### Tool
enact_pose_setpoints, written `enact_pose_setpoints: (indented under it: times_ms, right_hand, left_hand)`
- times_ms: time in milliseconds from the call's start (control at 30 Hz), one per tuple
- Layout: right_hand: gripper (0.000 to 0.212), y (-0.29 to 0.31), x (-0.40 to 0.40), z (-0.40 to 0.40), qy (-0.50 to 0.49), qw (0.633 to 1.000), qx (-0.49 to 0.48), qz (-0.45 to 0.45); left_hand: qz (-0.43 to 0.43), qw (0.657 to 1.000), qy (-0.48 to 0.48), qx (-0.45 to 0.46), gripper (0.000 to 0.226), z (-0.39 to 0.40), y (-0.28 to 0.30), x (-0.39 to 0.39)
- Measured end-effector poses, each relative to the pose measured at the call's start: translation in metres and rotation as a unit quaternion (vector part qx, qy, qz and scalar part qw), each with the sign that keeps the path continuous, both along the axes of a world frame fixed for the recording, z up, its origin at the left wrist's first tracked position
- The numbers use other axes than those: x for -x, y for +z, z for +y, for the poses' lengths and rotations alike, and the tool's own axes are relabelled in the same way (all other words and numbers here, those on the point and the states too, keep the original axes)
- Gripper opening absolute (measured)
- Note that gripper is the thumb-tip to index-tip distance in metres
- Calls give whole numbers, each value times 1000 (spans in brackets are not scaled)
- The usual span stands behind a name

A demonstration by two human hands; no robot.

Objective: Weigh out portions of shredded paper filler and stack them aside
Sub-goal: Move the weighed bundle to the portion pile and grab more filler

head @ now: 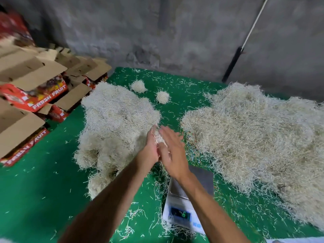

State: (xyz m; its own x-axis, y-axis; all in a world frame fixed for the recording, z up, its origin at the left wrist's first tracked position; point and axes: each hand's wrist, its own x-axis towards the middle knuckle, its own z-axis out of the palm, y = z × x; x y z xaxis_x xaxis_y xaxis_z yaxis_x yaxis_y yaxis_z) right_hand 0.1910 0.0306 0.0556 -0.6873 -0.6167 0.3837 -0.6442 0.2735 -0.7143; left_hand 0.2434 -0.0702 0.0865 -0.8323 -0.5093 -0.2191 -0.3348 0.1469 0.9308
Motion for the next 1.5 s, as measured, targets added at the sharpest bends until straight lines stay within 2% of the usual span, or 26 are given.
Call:
enact_pose_setpoints:
  times_ms: [33, 100, 133, 167, 200, 233, 267, 300, 333, 367, 433, 467, 533, 600, 667, 767, 800, 833, 867, 933, 967, 1000, 1100, 1233, 1500]
  right_hand:
    - [53, 0, 0, -8, -9, 1000, 7, -3]
    - [55, 4, 14, -14, -59, 997, 2, -45]
    - [55, 5, 21, -16, -61, 997, 0, -46]
    - [54, 3, 20, -19, -43, 999, 6, -32]
    - [52, -3, 14, -25, -19, 1000, 17, -2]
    - [48, -10, 7, -34, -1, 999, 24, 40]
    - [43, -16, 0, -43, 1, 997, 27, 75]
    - [39, -20, -2, -52, -9, 995, 21, 95]
    - [39, -22, -2, -60, -27, 995, 4, 93]
    - [41, -22, 4, -68, -43, 996, -21, 77]
    - [46, -18, 17, -84, -34, 992, -108, 63]
    - [46, -16, 22, -96, -15, 987, -142, 73]
    - [44, -7, 30, -126, 3, 984, -161, 72]
    - [55, 9, 39, -164, 3, 990, -140, 30]
    - [67, 29, 53, -201, 7, 994, -104, -31]
    - [63, 45, 79, -243, 28, 990, -56, -128]
    - [66, 44, 87, -250, 40, 984, -66, -162]
    - [69, 38, 93, -254, 48, 978, -111, -170]
    - [65, 30, 98, -254, 49, 970, -204, -124]
    - [42, 12, 102, -246, 33, 920, -390, 32]
    - [33, 5, 106, -240, 20, 909, -408, 77]
    - [28, 3, 110, -235, 13, 921, -380, 83]
    - [24, 10, 123, -217, 11, 954, -296, 40]
    - [49, 21, 141, -162, -5, 971, -241, 5]
    - [58, 5, 195, 5, -138, 957, -251, -42]
  left_hand:
    - [-39, 989, -73, 120, 60, -2, -6, -3]
    - [-82, 964, -181, 174, 57, -7, -23, 5]
    - [-95, 958, -172, 210, 55, -13, -24, 8]
    - [-114, 955, -124, 244, 53, -21, -23, 7]
    - [-92, 969, -49, 225, 52, -32, -27, 5]
    - [-23, 991, 28, 130, 54, -42, -29, 2]
    - [48, 996, 56, -46, 61, -48, -32, -1]
    - [124, 958, 16, -260, 65, -52, -37, -3]
    - [169, 888, -17, -427, 70, -55, -39, -3]
    - [169, 832, -19, -528, 75, -59, -37, 0]
    - [120, 806, 34, -578, 80, -70, -32, 4]
    - [118, 806, 66, -577, 76, -79, -34, 4]
    - [144, 823, 125, -535, 59, -104, -34, 4]
    - [196, 821, 172, -507, 46, -133, -28, 1]
    - [226, 814, 221, -487, 41, -162, -27, -1]
    - [224, 818, 281, -449, 39, -200, -35, -9]
    - [220, 831, 290, -420, 35, -209, -39, -10]
    - [210, 858, 302, -359, 28, -213, -42, -10]
    - [197, 893, 305, -265, 21, -215, -43, -10]
    - [173, 947, 265, -47, 15, -215, -48, -9]
    - [173, 958, 226, 28, 14, -214, -49, -4]
    - [177, 963, 189, 73, 13, -211, -48, 3]
    - [180, 971, 123, 95, 12, -200, -38, 29]
    - [185, 973, 50, 125, 11, -163, -30, 70]
    - [142, 975, -98, 144, 16, -31, -46, 170]
